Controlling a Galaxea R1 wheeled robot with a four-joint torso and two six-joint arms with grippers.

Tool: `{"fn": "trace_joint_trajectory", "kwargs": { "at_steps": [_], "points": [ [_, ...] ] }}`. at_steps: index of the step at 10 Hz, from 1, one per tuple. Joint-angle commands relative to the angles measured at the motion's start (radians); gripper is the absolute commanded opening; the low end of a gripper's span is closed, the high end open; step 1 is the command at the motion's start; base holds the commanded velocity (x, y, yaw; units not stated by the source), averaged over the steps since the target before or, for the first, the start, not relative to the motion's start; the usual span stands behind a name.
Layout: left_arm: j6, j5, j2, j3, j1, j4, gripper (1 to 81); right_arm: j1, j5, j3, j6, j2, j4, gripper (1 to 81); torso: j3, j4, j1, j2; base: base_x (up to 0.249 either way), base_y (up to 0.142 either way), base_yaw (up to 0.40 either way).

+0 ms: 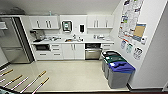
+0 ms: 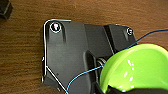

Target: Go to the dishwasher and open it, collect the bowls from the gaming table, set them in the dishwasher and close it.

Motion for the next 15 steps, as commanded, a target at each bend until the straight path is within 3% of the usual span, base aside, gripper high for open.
{"fn": "trace_joint_trajectory", "kwargs": {
  "at_steps": [1,15],
  "points": [
    [-0.001,0.027,-0.018,-0.004,-0.033,-0.002,1.0,0.044,-0.035,0.011,-0.001,-0.008,-0.014,1.0,0.000,0.000,0.000,0.000,0.179,0.000,0.000],
    [-0.001,0.027,-0.014,-0.004,-0.035,-0.002,1.0,0.039,-0.035,0.008,-0.001,-0.011,-0.014,1.0,0.000,0.000,0.000,0.000,0.185,0.000,0.000]
  ]
}}
